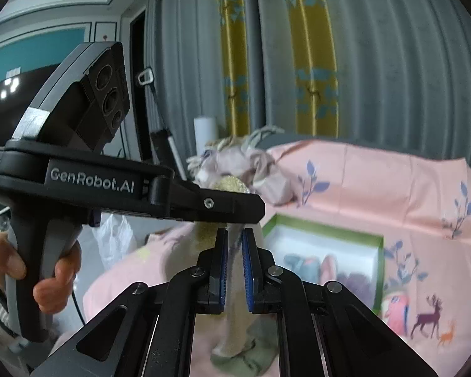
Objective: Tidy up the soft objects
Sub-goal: 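Lift the cream towel into the green box and release it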
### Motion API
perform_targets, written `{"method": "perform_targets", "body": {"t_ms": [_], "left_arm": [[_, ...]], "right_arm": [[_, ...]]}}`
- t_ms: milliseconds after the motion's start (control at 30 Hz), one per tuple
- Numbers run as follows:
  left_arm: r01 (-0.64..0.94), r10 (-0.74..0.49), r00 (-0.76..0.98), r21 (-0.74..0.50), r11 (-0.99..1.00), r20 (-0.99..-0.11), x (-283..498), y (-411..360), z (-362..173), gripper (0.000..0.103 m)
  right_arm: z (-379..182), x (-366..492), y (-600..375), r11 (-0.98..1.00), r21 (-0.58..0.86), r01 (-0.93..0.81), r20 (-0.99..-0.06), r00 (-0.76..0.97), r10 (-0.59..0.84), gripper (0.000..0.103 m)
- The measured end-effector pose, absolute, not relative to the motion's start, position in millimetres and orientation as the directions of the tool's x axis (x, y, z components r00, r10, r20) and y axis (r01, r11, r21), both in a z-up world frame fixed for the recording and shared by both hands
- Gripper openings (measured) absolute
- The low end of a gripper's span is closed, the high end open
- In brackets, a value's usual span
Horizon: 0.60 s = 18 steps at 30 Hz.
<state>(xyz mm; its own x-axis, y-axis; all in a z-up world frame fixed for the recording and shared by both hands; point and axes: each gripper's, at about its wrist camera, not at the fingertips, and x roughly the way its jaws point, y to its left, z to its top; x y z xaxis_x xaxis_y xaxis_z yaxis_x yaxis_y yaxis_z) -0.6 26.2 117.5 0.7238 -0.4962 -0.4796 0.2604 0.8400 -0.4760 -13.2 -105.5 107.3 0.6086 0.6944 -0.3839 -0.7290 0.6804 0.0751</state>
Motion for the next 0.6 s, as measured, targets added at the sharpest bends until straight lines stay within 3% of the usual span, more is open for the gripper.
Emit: {"method": "perform_targets", "body": {"t_ms": [600], "left_arm": [[0.322, -0.504, 0.751, -0.430, 0.843, -0.427, 53, 22, 170, 0.016]], "right_arm": [[159, 31, -95, 0.724, -0.020, -0.689, -0.299, 0.696, 0.653, 0.010]]}}
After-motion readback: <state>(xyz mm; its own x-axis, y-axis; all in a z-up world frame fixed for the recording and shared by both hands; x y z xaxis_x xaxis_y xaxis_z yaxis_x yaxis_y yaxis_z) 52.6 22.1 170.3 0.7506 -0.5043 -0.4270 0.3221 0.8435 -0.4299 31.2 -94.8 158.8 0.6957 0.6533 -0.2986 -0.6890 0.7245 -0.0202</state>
